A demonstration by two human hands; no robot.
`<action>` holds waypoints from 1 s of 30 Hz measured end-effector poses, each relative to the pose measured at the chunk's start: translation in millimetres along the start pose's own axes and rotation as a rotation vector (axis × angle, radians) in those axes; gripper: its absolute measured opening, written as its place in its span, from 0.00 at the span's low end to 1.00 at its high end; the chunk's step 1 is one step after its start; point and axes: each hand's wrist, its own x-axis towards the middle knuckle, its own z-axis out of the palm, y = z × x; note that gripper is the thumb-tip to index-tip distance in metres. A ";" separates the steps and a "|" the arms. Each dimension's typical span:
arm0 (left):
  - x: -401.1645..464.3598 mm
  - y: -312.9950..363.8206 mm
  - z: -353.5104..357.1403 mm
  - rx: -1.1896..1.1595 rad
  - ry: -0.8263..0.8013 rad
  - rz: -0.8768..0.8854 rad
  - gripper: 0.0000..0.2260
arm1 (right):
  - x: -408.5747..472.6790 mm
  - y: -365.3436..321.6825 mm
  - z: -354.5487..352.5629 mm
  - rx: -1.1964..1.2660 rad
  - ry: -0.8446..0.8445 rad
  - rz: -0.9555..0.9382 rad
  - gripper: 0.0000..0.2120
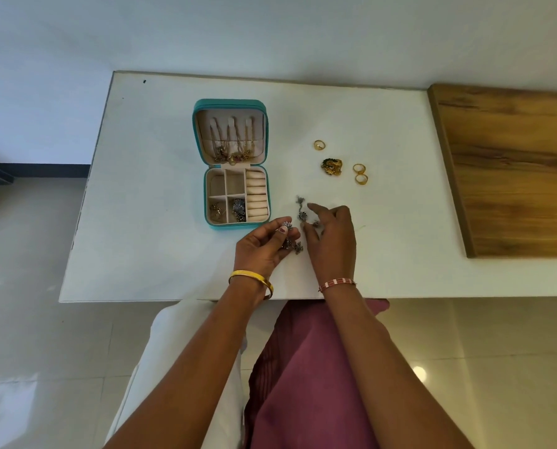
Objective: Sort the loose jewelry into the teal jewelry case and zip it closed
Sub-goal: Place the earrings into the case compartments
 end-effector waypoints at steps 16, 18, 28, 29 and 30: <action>-6.6 1.4 -0.5 0.004 0.042 -0.012 0.08 | -7.5 -8.8 -5.6 0.333 0.113 0.072 0.07; -10.0 1.0 -0.7 0.040 0.063 -0.004 0.09 | -11.9 -15.6 -11.9 0.535 0.063 0.222 0.04; -40.7 19.5 -15.7 0.073 0.119 0.089 0.11 | -30.2 -42.9 -30.0 0.778 -0.029 0.327 0.09; -43.2 24.6 -18.5 0.065 0.127 0.107 0.11 | -30.6 -47.8 -30.3 0.780 -0.033 0.312 0.09; -44.6 30.6 -20.8 0.054 0.134 0.123 0.11 | -29.9 -52.7 -29.8 0.776 -0.040 0.295 0.09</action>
